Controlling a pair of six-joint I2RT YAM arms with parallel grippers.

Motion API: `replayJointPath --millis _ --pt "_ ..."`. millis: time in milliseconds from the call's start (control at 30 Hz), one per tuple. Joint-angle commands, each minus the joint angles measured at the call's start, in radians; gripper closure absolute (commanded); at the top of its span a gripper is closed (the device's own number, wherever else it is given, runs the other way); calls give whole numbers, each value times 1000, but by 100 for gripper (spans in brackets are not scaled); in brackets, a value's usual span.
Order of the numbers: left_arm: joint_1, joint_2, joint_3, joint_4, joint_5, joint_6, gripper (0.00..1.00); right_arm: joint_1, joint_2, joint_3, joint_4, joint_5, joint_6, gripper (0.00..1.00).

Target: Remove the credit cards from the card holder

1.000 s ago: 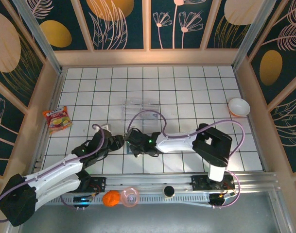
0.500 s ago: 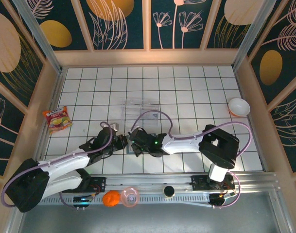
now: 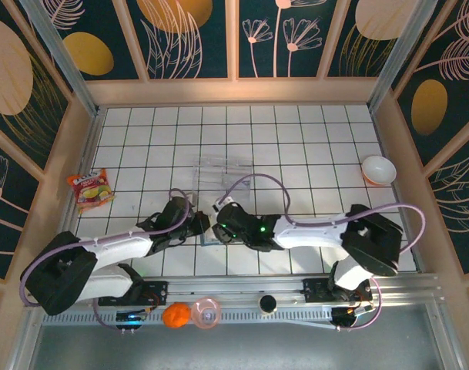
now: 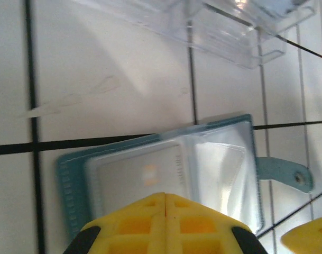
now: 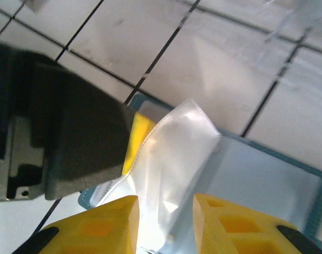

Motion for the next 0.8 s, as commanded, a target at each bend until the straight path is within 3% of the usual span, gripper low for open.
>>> replayJointPath --millis 0,167,367,600,767 --pt "-44 65 59 40 55 26 95 -30 -94 -45 -37 131 81 68" --pt "-110 176 134 105 131 9 95 -58 -199 -96 -73 150 134 70" --pt "-122 255 176 60 121 10 97 -71 -224 -88 -113 112 142 72" --pt "-100 -14 118 -48 -80 -16 89 -132 -156 -70 -26 -200 84 82" --pt "-20 -84 44 -128 -69 -4 90 -161 -53 -58 26 -386 78 89"
